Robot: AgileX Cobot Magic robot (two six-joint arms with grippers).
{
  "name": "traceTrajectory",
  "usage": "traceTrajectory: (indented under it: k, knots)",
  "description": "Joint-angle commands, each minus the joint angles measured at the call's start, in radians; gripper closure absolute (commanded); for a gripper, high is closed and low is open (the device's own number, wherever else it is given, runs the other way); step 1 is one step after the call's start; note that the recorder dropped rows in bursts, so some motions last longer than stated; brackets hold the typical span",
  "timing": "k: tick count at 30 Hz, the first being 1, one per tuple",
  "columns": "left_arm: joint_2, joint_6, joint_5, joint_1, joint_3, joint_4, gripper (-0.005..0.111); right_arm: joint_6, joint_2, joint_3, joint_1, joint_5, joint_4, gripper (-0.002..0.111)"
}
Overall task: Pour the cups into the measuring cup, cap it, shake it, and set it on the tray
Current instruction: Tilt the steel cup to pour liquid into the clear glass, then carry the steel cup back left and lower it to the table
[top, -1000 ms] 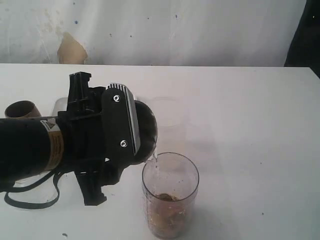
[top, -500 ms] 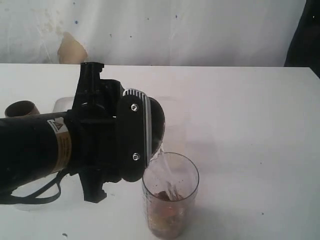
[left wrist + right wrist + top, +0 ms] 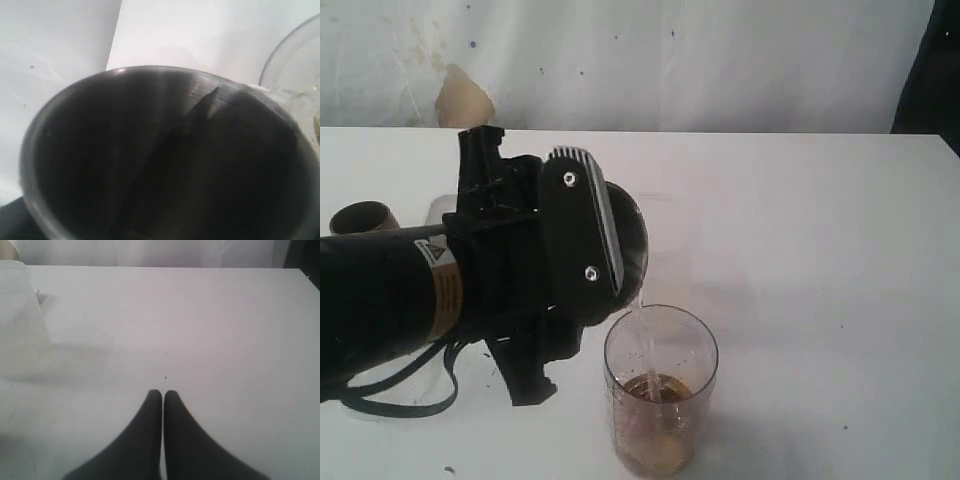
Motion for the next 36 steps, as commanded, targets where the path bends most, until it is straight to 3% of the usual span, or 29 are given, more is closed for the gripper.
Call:
traceTrajectory:
  k: [1,4,8,11,18,21,24,29,36]
  knots:
    - [-0.014,-0.194,-0.007,-0.006,-0.013,0.015,0.107,0.004,-0.006,0.005,0.003,-0.015,-0.003,0.107]
    - [-0.014,-0.235,-0.044,0.006,-0.013,-0.012,0.107,0.004,-0.006,0.005,0.003,-0.015,-0.003,0.107]
    - [-0.015,-0.242,-0.142,0.081,-0.013,-0.102,0.107,0.004,-0.006,0.005,0.003,-0.015,-0.003,0.107]
    - [-0.038,-0.242,-0.312,0.178,0.007,-0.171,0.107,0.004,-0.006,0.005,0.003,-0.015,-0.003,0.107]
    - [-0.116,-0.326,-0.719,0.477,0.102,-0.259,0.107,0.004,-0.006,0.005,0.003,-0.015,-0.007,0.107]
    - [-0.119,-0.324,-0.928,0.601,0.154,-0.328,0.107,0.004,-0.006,0.005,0.003,-0.015,-0.007,0.107]
    - [-0.117,-0.269,-1.048,0.690,0.192,-0.427,0.107,0.004,-0.006,0.005,0.003,-0.015,-0.007,0.107]
    - [-0.115,-0.146,-1.182,0.778,0.230,-0.520,0.107,0.004,-0.006,0.005,0.003,-0.015,-0.007,0.107]
    - [-0.069,-0.021,-1.214,0.795,0.236,-0.644,0.107,0.004,-0.006,0.005,0.003,-0.015,-0.003,0.107]
